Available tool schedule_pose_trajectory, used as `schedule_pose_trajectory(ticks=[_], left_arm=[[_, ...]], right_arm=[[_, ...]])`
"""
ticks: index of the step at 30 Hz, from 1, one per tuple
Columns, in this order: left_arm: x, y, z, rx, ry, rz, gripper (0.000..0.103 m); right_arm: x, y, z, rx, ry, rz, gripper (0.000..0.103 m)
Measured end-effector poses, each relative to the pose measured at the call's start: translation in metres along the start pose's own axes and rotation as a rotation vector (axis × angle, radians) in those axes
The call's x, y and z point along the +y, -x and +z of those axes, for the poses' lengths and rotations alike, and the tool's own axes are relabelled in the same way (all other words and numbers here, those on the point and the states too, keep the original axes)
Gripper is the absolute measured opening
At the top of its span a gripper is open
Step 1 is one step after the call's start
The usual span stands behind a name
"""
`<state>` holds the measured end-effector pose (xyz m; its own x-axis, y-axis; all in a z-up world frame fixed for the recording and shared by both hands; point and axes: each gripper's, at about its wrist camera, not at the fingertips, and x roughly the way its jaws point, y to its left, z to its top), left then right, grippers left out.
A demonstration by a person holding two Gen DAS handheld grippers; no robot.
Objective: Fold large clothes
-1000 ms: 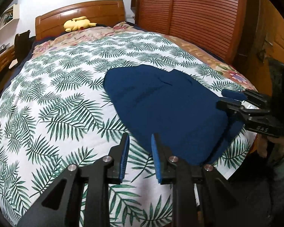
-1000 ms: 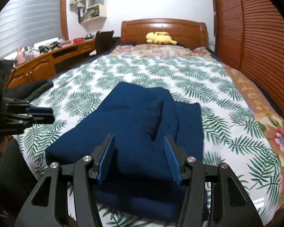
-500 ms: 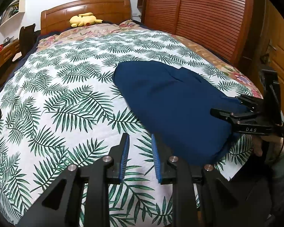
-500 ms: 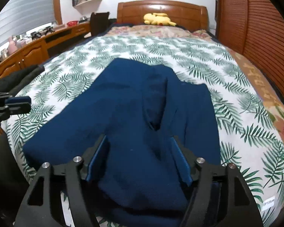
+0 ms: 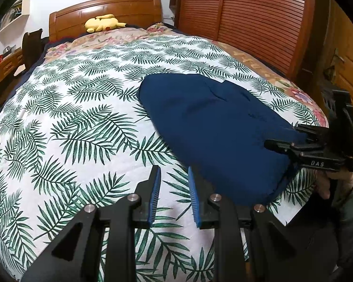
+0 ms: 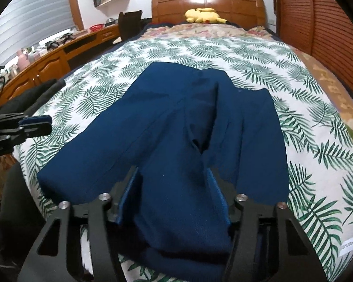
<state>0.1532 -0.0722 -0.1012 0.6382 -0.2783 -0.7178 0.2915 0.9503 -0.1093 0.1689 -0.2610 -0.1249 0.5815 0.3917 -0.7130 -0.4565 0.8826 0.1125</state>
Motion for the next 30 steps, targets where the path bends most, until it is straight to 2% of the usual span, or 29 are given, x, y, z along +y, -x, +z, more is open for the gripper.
schedule_pose_trajectory(ticks=[2,5,8,13,15,21,26,27,29,30], left_arm=[[-0.002,-0.001,0.001,0.000,-0.002,-0.002,0.022],[-0.005,-0.003,0.002,0.000,-0.007,-0.005,0.022],[-0.008,-0.004,0.004,-0.003,-0.014,-0.007,0.022],[-0.012,-0.003,0.013,-0.018,-0.030,-0.016,0.022],[-0.015,-0.003,0.020,-0.031,-0.045,-0.022,0.022],[-0.021,-0.017,0.048,-0.059,-0.089,-0.051,0.022],[-0.016,-0.045,0.075,-0.052,-0.091,-0.056,0.024],[-0.014,-0.053,0.081,-0.044,-0.090,-0.055,0.024],[-0.011,-0.065,0.089,-0.028,-0.089,-0.054,0.025],[-0.010,-0.072,0.093,-0.019,-0.092,-0.052,0.025]], right_arm=[[-0.004,0.004,-0.002,-0.008,-0.012,0.012,0.027],[-0.002,0.015,-0.002,-0.043,-0.007,0.029,0.016],[0.006,0.030,0.000,-0.108,0.006,0.000,0.010],[0.020,0.069,0.012,-0.223,0.055,-0.069,0.007],[0.017,0.081,0.016,-0.242,0.068,-0.105,0.006],[-0.019,0.076,-0.001,-0.163,0.009,-0.207,0.006],[-0.026,0.057,-0.014,-0.094,-0.025,-0.196,0.009],[-0.027,0.054,-0.015,-0.089,-0.027,-0.203,0.012],[-0.030,0.050,-0.016,-0.076,-0.041,-0.216,0.032],[-0.032,0.046,-0.016,-0.064,-0.053,-0.211,0.037]])
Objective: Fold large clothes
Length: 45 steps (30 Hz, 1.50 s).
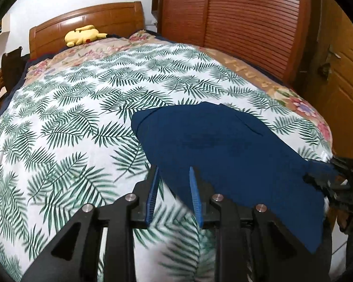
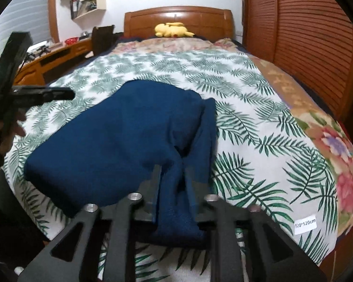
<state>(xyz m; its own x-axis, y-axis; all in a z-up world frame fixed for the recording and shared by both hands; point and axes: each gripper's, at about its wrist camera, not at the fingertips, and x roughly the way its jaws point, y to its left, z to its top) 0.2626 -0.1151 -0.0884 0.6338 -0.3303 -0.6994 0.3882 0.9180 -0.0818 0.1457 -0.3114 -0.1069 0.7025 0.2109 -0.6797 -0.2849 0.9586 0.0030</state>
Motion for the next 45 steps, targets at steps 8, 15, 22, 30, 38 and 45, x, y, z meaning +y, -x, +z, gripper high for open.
schedule_pose_trajectory(ticks=[8,15,22,30,38,45], left_arm=[[0.026,-0.067,0.028,0.084,0.010,0.026,0.027],[0.040,-0.113,0.040,0.134,0.006,0.041,0.029],[0.047,-0.139,0.046,0.163,-0.005,0.075,0.035],[0.056,-0.143,0.050,0.163,0.030,0.058,0.036],[0.053,-0.145,0.051,0.166,0.015,0.080,0.036],[0.046,-0.143,0.053,0.149,-0.040,0.109,0.021]], right_arm=[[0.005,-0.011,-0.003,0.004,-0.005,-0.017,0.057],[-0.016,-0.021,-0.008,0.036,-0.093,-0.012,0.085],[-0.016,-0.031,-0.015,0.058,-0.120,0.034,0.085],[-0.017,-0.033,-0.017,0.059,-0.137,0.085,0.082],[-0.014,-0.030,-0.020,0.050,-0.146,0.108,0.073],[-0.011,-0.026,-0.020,0.030,-0.143,0.153,0.050]])
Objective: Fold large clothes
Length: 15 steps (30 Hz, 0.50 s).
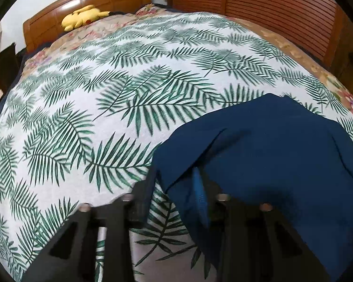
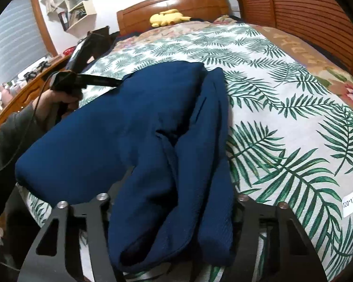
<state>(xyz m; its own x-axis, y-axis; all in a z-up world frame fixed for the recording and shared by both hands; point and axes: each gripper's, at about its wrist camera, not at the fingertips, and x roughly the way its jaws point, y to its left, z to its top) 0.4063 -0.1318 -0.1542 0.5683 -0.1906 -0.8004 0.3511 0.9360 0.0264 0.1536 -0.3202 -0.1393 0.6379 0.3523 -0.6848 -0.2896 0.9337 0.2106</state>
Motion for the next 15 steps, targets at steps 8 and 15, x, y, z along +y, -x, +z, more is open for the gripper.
schedule_pose_trajectory(ticks=[8,15], left_arm=[[-0.011,0.050,0.018,-0.121,-0.010,0.045,0.007],[-0.063,0.105,0.060,-0.250,-0.081,0.057,0.007]], right_arm=[[0.006,0.022,0.009,-0.124,0.051,-0.008,0.023],[-0.018,0.051,0.038,-0.198,0.062,-0.013,0.021]])
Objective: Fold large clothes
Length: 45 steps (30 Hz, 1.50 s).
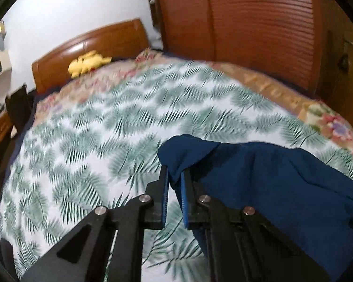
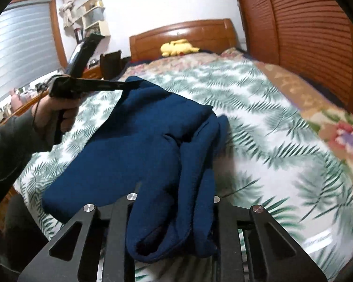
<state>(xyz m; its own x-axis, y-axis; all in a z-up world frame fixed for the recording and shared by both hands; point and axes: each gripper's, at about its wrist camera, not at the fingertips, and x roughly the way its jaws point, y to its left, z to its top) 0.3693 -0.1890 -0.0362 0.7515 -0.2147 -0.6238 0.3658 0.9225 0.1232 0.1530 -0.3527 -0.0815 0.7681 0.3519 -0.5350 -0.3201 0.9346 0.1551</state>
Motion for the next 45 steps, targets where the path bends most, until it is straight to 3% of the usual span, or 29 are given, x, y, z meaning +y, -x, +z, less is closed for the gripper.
schedule_pose_trajectory(ticks=[6,13,21,23,27,31,33,34,36,42,44,45], left_arm=[[-0.071,0.012,0.057,-0.094,-0.045,-0.059,0.007],[-0.179,0.001,0.103,-0.136,-0.098,-0.177,0.008],[-0.272,-0.034,0.121,-0.093,-0.149,-0.290,0.010],[-0.287,-0.045,0.116,-0.047,-0.154,-0.311,0.011],[-0.293,-0.044,0.097,-0.011,-0.167,-0.351,0.011],[-0.288,-0.030,0.084,-0.008,-0.203,-0.356,0.012],[-0.284,-0.020,0.078,-0.012,-0.214,-0.363,0.014],[-0.280,-0.014,0.074,-0.016,-0.215,-0.369,0.015],[-0.276,-0.005,0.067,-0.022,-0.214,-0.380,0.017],[-0.261,0.022,0.049,-0.047,-0.187,-0.412,0.021],[-0.259,0.028,0.043,-0.052,-0.187,-0.426,0.022],[-0.258,0.030,0.041,-0.053,-0.190,-0.426,0.022]], right_arm=[[-0.060,0.057,0.026,-0.084,0.020,-0.143,0.021],[-0.143,0.123,0.034,-0.088,0.024,-0.359,0.020],[-0.209,0.168,0.018,-0.059,-0.013,-0.558,0.020],[-0.234,0.166,0.008,-0.019,-0.065,-0.599,0.027],[-0.268,0.154,-0.012,0.084,-0.166,-0.599,0.045],[-0.272,0.160,-0.012,0.054,-0.212,-0.581,0.057],[-0.272,0.165,-0.009,0.046,-0.214,-0.610,0.063],[-0.271,0.171,-0.007,0.016,-0.209,-0.646,0.074],[-0.272,0.184,-0.003,-0.028,-0.217,-0.690,0.081],[-0.261,0.190,0.005,-0.038,-0.175,-0.653,0.080],[-0.246,0.187,0.007,-0.053,-0.129,-0.635,0.055],[-0.242,0.184,0.008,-0.050,-0.121,-0.615,0.049]])
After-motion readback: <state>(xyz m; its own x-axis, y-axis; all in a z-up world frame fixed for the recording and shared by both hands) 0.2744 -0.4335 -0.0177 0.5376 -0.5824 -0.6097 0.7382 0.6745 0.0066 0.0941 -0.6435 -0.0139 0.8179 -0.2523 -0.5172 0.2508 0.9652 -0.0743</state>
